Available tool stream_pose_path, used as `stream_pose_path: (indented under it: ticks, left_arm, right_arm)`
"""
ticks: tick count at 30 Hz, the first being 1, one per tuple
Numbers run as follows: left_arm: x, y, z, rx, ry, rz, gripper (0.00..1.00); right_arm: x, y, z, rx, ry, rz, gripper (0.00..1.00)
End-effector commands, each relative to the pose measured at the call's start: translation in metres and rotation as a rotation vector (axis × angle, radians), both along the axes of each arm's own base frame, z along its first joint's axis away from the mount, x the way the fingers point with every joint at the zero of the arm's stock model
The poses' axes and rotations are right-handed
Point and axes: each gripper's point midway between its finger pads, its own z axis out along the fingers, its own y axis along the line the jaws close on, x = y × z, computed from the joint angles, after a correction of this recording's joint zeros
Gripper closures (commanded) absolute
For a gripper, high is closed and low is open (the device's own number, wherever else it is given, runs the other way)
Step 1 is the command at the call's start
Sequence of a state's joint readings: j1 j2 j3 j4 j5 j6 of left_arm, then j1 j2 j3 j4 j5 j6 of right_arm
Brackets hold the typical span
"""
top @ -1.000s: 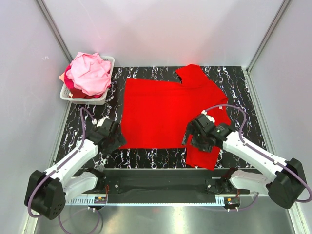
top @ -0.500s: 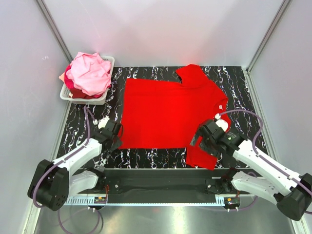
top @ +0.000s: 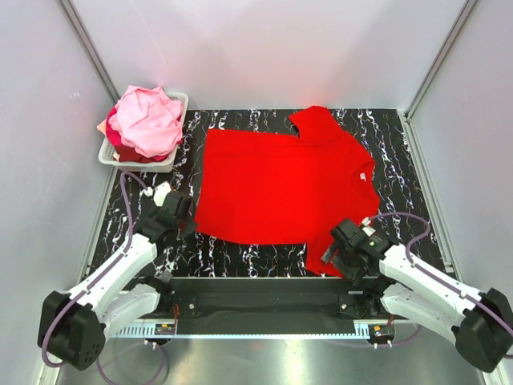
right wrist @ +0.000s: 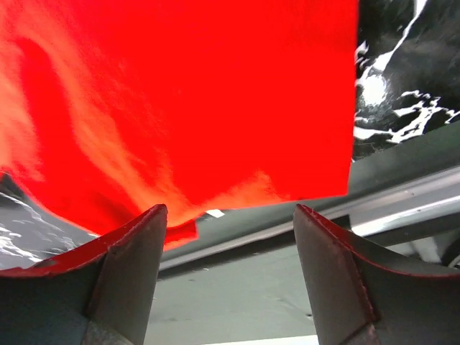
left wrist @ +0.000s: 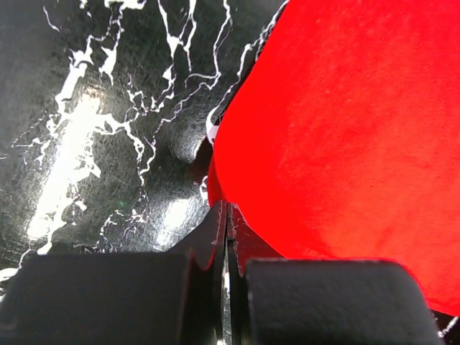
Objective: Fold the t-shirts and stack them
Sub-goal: Fold the tshirt
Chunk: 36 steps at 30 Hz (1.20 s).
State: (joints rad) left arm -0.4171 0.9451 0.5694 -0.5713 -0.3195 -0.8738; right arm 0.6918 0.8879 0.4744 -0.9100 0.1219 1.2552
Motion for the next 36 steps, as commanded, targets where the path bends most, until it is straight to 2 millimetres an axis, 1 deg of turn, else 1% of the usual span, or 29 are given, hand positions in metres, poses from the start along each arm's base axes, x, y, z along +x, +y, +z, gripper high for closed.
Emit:
stream_pose_path:
  ticks: [1,4,5,6,8,10,12,13,15,16,17,19,20,22,23,24,25,26,28,29,31,32,34,35,36]
  left_arm:
    - [0.006,0.005,0.018,0.021,-0.042,0.012,1.00]
    - [0.005,0.003,0.018,0.013,-0.040,0.005,1.00]
    - [0.005,0.003,0.018,0.010,-0.041,0.003,1.00]
    - [0.004,0.002,0.018,0.008,-0.037,0.003,1.00]
    - [0.003,0.003,0.019,0.002,-0.045,0.003,1.00]
    - [0.001,0.003,0.019,-0.001,-0.046,0.003,1.00]
    - [0.001,0.003,0.021,-0.002,-0.052,0.004,1.00]
    - [0.001,0.003,0.021,-0.002,-0.052,0.004,1.00]
    - [0.000,0.004,0.022,-0.001,-0.049,0.004,1.00]
    - [-0.001,0.004,0.021,-0.003,-0.046,0.004,1.00]
    - [-0.002,0.003,0.022,-0.006,-0.046,0.002,1.00]
    - [-0.005,0.003,0.022,-0.012,-0.038,0.001,1.00]
    - [-0.006,0.002,0.027,-0.026,-0.048,-0.001,1.00]
    - [-0.013,0.001,0.029,-0.045,-0.038,-0.008,1.00]
    - [-0.016,0.001,0.035,-0.060,-0.054,-0.004,1.00]
    - [-0.021,0.001,0.035,-0.064,-0.042,-0.007,1.00]
    - [-0.026,0.002,0.043,-0.080,-0.052,-0.003,1.00]
    - [-0.026,0.002,0.045,-0.085,-0.062,-0.003,1.00]
    - [-0.031,0.001,0.047,-0.097,-0.057,-0.011,1.00]
    - [-0.031,0.001,0.050,-0.105,-0.065,-0.012,1.00]
    - [-0.033,0.002,0.052,-0.101,-0.064,-0.012,1.00]
    - [-0.032,0.002,0.054,-0.095,-0.068,-0.013,1.00]
    - [-0.029,0.004,0.055,-0.076,-0.068,-0.015,1.00]
    - [-0.028,0.003,0.052,-0.065,-0.051,-0.025,1.00]
    - [-0.027,-0.003,0.049,-0.079,-0.042,-0.047,0.99]
  right_arm:
    - [0.017,-0.010,0.006,0.003,-0.062,-0.133,0.23]
    - [0.025,-0.016,0.005,-0.031,-0.063,-0.137,0.25]
    - [0.030,-0.014,0.007,-0.036,-0.067,-0.130,0.25]
    - [0.030,-0.015,0.002,-0.065,-0.034,-0.117,0.26]
    - [0.029,-0.014,-0.002,-0.113,0.023,-0.064,0.32]
    - [0.028,-0.011,-0.005,-0.131,0.054,-0.033,0.41]
    - [0.027,-0.009,-0.007,-0.156,0.075,-0.011,0.54]
    - [0.028,-0.008,-0.006,-0.158,0.075,-0.010,0.65]
    - [0.028,-0.009,-0.006,-0.159,0.071,-0.018,0.79]
    - [0.029,-0.008,-0.005,-0.154,0.060,-0.015,0.93]
    - [0.030,-0.006,-0.004,-0.129,0.041,-0.013,0.99]
    - [0.031,-0.004,-0.001,-0.106,0.014,-0.004,1.00]
    - [0.029,-0.006,0.004,-0.100,0.001,-0.005,1.00]
    - [0.025,-0.011,0.012,-0.101,-0.009,-0.018,1.00]
    - [0.025,-0.014,0.025,-0.095,-0.041,-0.026,1.00]
    - [0.025,-0.014,0.034,-0.080,-0.064,-0.026,1.00]
    - [0.029,-0.021,0.065,-0.055,-0.154,-0.071,1.00]
    - [0.027,-0.023,0.069,-0.045,-0.170,-0.073,1.00]
    - [0.027,-0.027,0.083,-0.035,-0.206,-0.087,1.00]
    - [0.028,-0.030,0.095,-0.037,-0.230,-0.092,1.00]
    - [0.029,-0.034,0.105,-0.056,-0.241,-0.090,1.00]
    - [0.034,-0.036,0.114,-0.073,-0.262,-0.093,1.00]
    - [0.040,-0.037,0.121,-0.095,-0.284,-0.080,1.00]
    - [0.048,-0.038,0.128,-0.114,-0.304,-0.081,1.00]
    - [0.051,-0.037,0.131,-0.122,-0.311,-0.076,1.00]
